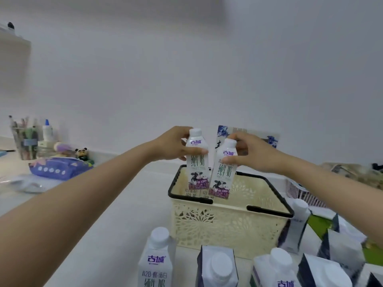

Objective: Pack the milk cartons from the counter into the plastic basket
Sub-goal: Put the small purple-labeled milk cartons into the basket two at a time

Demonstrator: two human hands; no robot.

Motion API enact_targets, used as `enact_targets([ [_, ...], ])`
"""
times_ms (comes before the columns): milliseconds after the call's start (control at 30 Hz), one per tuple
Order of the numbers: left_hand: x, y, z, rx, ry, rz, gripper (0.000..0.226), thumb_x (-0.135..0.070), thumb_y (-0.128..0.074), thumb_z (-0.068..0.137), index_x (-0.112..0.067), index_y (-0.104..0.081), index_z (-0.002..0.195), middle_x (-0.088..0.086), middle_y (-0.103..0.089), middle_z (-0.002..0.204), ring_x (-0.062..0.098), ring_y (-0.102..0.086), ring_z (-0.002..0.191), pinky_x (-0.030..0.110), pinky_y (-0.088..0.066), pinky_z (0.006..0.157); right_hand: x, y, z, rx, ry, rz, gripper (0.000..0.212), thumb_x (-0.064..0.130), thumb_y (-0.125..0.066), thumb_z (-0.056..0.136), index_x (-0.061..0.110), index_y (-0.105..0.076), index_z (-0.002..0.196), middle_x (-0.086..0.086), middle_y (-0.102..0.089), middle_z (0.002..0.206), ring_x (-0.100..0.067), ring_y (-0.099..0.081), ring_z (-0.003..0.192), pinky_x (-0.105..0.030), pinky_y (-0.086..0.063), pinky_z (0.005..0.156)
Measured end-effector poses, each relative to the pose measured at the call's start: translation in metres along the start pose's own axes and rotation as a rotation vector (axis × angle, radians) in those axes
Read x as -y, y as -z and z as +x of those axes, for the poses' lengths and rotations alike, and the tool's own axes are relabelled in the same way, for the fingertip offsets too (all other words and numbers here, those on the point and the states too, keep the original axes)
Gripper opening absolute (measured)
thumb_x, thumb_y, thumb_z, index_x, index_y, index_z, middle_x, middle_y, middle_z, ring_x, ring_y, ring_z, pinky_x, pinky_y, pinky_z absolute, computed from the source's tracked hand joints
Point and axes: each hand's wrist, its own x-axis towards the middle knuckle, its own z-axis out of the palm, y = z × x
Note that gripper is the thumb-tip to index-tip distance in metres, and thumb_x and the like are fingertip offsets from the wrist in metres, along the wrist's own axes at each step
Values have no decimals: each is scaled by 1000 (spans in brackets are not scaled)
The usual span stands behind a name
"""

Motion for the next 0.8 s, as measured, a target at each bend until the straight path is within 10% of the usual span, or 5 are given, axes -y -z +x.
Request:
enact_targets([
  [633,51,-37,-4,232,145,119,27,-40,-78,73,-19,-78,90,17,-75,90,12,-63,72,30,-52,77,-49,-74,-1,70,-226,208,21,17,-83,70,11,-73,87,-11,-74,87,-14,-67,72,-25,-59,63],
  [800,55,-39,-6,171,135,244,19,-40,-78,73,-26,-79,86,-30,-66,61,-14,-54,56,2,-36,52,-46,-76,0,59,-213,169,21,20,-80,74,11,-75,92,-8,-73,86,-13,-66,72,-21,-58,62],
])
